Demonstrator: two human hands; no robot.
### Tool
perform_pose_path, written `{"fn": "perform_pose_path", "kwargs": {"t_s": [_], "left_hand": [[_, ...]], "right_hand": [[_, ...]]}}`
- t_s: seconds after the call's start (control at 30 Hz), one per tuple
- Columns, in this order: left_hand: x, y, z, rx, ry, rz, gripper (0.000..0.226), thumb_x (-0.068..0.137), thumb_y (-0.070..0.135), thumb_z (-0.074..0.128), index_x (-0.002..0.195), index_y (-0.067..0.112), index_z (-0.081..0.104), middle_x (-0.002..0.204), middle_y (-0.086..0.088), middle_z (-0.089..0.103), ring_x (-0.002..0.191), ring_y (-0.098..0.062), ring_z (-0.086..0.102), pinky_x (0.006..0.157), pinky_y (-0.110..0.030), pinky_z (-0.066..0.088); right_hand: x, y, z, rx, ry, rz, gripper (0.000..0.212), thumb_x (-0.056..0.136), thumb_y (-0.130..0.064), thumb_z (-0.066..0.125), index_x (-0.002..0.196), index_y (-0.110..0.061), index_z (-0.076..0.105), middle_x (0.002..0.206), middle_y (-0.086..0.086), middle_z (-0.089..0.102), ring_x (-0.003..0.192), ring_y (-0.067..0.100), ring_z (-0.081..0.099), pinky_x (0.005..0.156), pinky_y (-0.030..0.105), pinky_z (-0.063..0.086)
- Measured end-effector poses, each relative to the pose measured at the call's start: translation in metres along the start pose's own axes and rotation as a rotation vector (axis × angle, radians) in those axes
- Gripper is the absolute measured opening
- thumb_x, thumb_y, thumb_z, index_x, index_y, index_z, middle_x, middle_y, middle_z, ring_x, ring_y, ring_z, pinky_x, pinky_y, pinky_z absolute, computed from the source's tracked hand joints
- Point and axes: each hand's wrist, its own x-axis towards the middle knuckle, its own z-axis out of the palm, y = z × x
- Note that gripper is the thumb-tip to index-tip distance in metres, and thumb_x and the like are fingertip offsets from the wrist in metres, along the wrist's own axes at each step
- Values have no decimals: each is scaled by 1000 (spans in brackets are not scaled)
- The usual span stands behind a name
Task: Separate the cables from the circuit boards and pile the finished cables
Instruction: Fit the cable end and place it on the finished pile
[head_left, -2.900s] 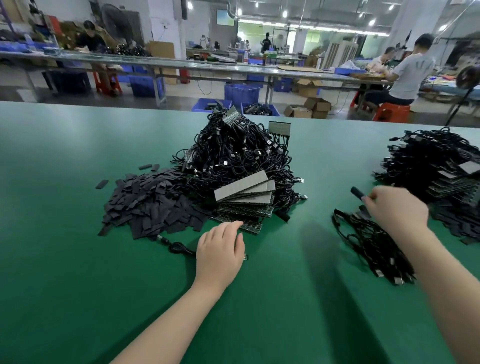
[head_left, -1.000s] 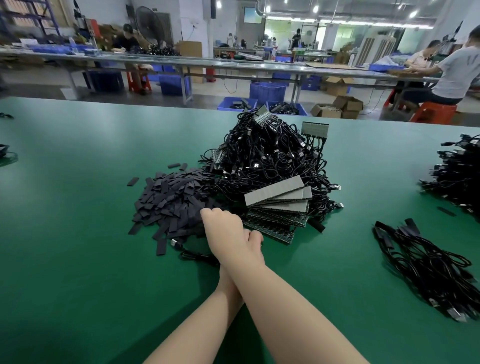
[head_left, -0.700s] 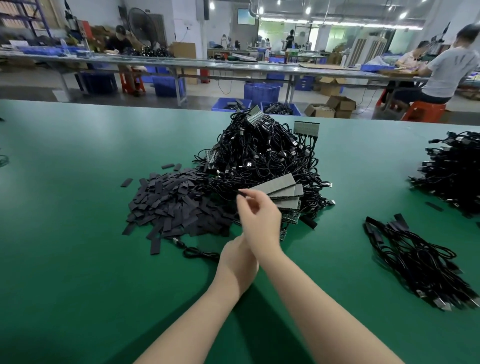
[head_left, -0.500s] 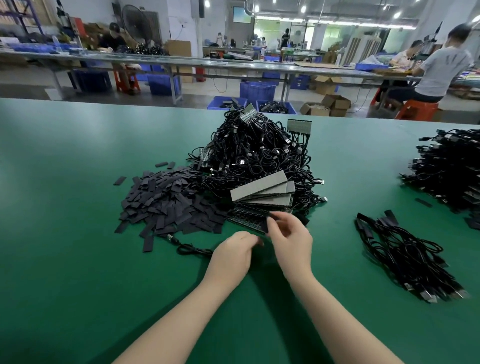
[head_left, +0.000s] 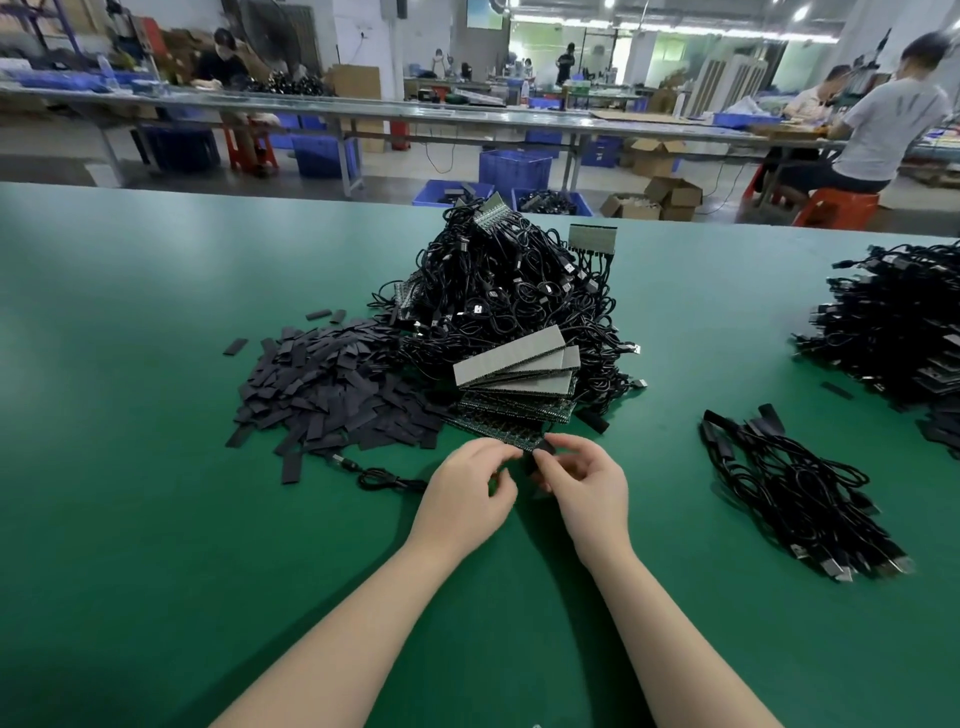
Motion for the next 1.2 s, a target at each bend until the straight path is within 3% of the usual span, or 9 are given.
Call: {"fn": "perform_pose_path", "kwargs": {"t_s": [0.17,0.3,0.43,0.6,0.7,0.9,1.1,1.2], "left_hand": [[1,-2,0,-30,-56,-48,31,81,31,70,112,28,68,102,22,54,82,4,48,77,-5,37],[1,-3,-1,-7,-48,-55,28,84,28,70,112,28,70,99,22,55,79,4,52,78,-13,43],[2,-3,-1,-15,-30,-68,29,88,30,66,117,28,69,107,18,61,81,4,56,80,-13,44],[2,-4,-2,-63,20,-39,23,91,21,64,113,21,72,108,11,66,95,-2,58,86,-15,46],[2,-4,-2,-59,38,-8,20,90,15,64,106,19,74,104,9,69,99,-2,58,86,-7,39],[1,-5,-1,-26,31,20,24,88,10,61,105,20,74,102,11,70,99,-2,56,88,-11,41],[0,-5,1,2,5,19,26,92,24,61,116,23,71,109,11,64,101,-1,52,84,-2,32],[0,-6,3,16,-8,15,30,94,28,59,122,24,67,115,12,61,105,0,49,84,-5,31]], "right_hand": [[-2,1,-2,45,-13,12,18,84,-14,78,89,-30,70,71,1,73,65,17,70,80,50,60],[-2,1,0,46,-28,14,19,84,-13,78,91,-27,68,67,-3,69,61,14,66,79,51,60],[-1,2,-1,73,-92,7,23,86,-12,76,103,-28,71,69,-4,69,64,12,65,76,40,59],[0,3,-4,173,-178,48,23,88,-7,74,109,-15,73,82,0,77,69,8,68,68,21,55],[-2,2,-6,194,-197,26,19,88,-10,75,102,-21,75,81,-1,77,67,6,68,66,17,54],[-4,2,-4,160,-154,-5,10,83,-16,80,89,-24,78,78,3,77,66,10,68,65,19,54],[-4,3,-2,169,-132,-5,13,88,-11,74,94,-22,77,75,-4,75,67,5,68,65,15,52],[-5,3,-2,161,-171,-16,17,91,-9,71,98,-23,76,76,-7,75,71,2,69,67,13,52]]}}
